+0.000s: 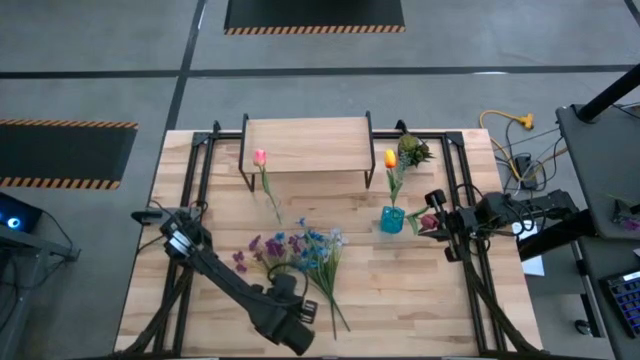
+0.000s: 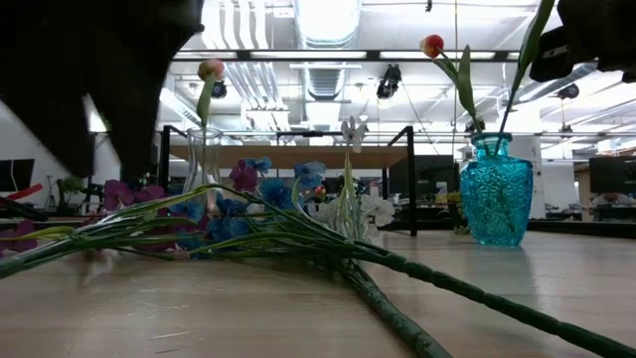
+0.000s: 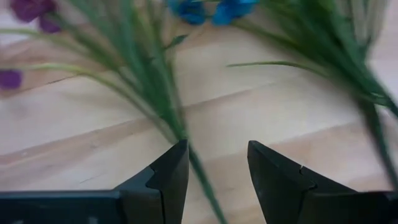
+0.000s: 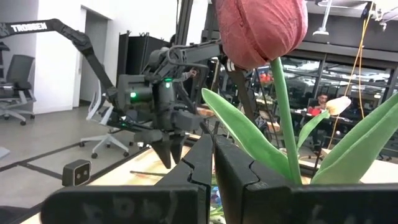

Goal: Pick and place flowers into a vace then onto a shelf
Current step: Put the purple flower into the transparent vase

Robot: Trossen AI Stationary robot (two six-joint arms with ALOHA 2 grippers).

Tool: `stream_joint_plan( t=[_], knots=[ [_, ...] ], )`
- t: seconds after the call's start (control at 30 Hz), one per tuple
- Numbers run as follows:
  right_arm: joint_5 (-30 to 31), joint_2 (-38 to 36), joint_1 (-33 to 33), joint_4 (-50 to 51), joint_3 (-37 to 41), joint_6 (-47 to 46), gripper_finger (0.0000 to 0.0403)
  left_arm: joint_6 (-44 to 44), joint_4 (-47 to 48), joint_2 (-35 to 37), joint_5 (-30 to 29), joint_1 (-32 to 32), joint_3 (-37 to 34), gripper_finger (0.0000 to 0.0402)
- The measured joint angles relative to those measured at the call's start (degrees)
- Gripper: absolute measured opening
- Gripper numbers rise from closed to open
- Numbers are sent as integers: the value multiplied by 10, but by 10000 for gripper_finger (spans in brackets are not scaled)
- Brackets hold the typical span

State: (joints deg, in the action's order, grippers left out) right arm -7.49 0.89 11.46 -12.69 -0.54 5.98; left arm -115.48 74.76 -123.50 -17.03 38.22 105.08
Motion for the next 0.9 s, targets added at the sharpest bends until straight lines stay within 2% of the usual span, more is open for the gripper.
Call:
stream_joint_plan(
  t=[0.2, 0.43, 0.63, 0.9],
  knots=[
    [0, 0, 0, 0, 0, 0, 9, -56, 0, 0, 17, 8, -28, 148],
    [0, 0, 0, 0, 0, 0, 9, -53, -41, 0, 20, 8, -76, 148],
    [0, 0, 0, 0, 0, 0, 9, -51, -120, 2, 16, 8, -130, 148],
    [0, 1, 0, 0, 0, 2, 9, -51, -146, 10, 15, 8, -158, 142]
  ],
)
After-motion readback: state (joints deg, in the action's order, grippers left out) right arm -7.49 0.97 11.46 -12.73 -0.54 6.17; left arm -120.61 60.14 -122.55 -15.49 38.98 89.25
